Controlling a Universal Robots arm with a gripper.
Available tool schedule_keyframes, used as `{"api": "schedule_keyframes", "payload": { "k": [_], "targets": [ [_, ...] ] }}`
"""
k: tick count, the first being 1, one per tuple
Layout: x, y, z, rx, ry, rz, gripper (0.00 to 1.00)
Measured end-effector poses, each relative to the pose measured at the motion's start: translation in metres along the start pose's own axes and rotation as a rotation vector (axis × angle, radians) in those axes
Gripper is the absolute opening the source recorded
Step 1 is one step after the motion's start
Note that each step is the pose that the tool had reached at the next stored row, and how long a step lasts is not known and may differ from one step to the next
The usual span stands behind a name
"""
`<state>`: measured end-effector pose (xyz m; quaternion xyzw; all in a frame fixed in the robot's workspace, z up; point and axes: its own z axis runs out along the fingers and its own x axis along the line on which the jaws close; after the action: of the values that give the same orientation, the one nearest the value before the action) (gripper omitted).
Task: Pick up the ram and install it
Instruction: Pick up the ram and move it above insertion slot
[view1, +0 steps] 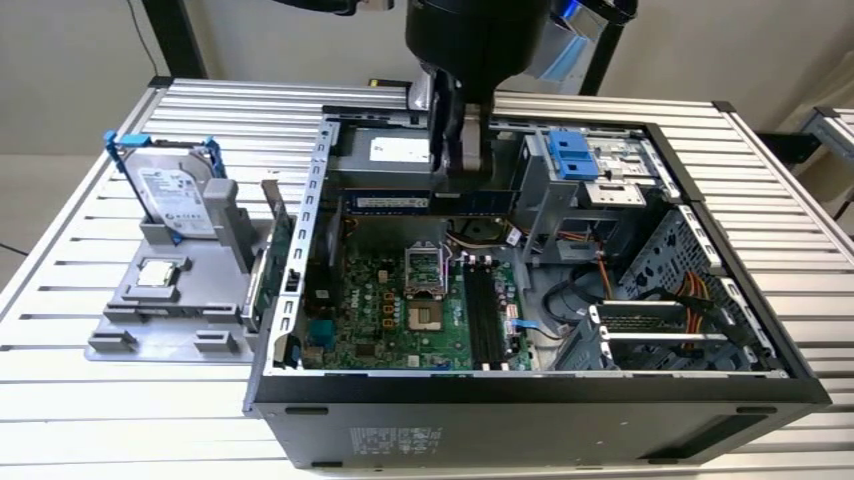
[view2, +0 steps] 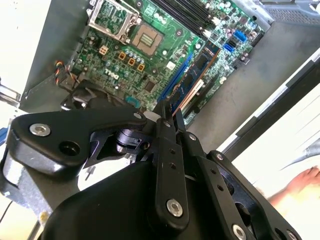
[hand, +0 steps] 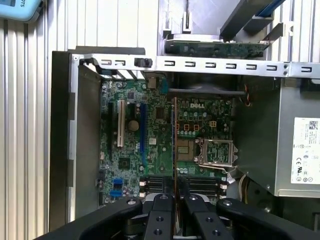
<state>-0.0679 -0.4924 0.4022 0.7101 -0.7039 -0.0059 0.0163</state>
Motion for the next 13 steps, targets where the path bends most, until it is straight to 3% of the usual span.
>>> {"api": "schedule_keyframes", "payload": {
  "k": [13],
  "targets": [
    [0.0001, -0.0146, -0.0004, 0.0001, -0.0002, 0.0, 0.0]
  ]
}}
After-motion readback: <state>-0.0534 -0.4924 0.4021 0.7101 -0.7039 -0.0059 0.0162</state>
